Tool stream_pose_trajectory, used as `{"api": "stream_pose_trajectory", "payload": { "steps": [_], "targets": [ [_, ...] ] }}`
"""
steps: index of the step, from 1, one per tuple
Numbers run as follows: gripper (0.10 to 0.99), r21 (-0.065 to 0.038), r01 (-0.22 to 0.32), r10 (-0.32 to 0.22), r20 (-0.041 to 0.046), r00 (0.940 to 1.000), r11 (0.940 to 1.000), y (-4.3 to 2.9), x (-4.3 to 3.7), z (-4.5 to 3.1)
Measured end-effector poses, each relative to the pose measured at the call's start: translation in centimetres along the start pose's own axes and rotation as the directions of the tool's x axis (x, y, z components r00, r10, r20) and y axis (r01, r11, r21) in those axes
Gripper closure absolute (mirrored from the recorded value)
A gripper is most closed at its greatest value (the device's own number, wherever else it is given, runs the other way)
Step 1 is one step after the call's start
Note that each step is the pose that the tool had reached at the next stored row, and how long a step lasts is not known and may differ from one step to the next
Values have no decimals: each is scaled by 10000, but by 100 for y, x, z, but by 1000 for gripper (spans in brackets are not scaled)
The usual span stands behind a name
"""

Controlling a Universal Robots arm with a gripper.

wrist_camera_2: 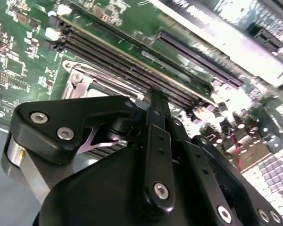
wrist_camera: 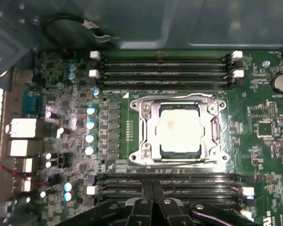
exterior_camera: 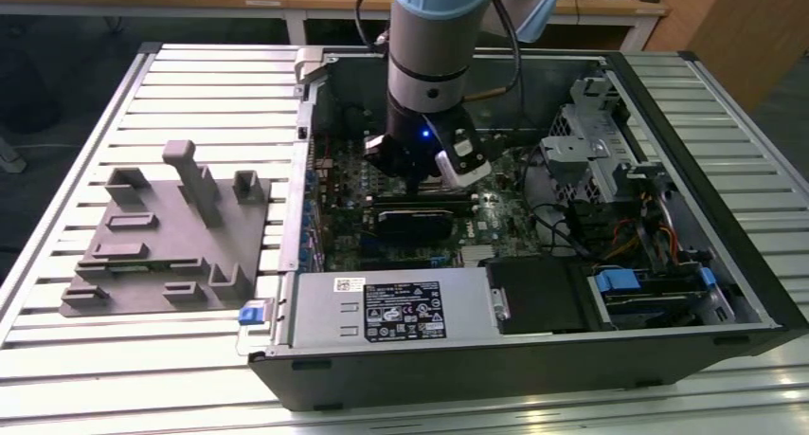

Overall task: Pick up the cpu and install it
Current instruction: 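Install the second cpu locking lever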

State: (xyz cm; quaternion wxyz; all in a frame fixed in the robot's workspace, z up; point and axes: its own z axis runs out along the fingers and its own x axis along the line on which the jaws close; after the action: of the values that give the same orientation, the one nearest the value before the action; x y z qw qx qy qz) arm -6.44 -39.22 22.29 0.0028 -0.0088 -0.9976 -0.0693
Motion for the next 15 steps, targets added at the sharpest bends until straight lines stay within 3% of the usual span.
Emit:
{"api": "stream_pose_trajectory", "payload": {
  "steps": [7, 15],
  "targets": [
    [980, 200, 0, 0, 4, 10000, 9998, 155, -78, 28],
    [980, 398, -2, 2, 7, 10000, 9992, 283, -204, 50]
  ]
}}
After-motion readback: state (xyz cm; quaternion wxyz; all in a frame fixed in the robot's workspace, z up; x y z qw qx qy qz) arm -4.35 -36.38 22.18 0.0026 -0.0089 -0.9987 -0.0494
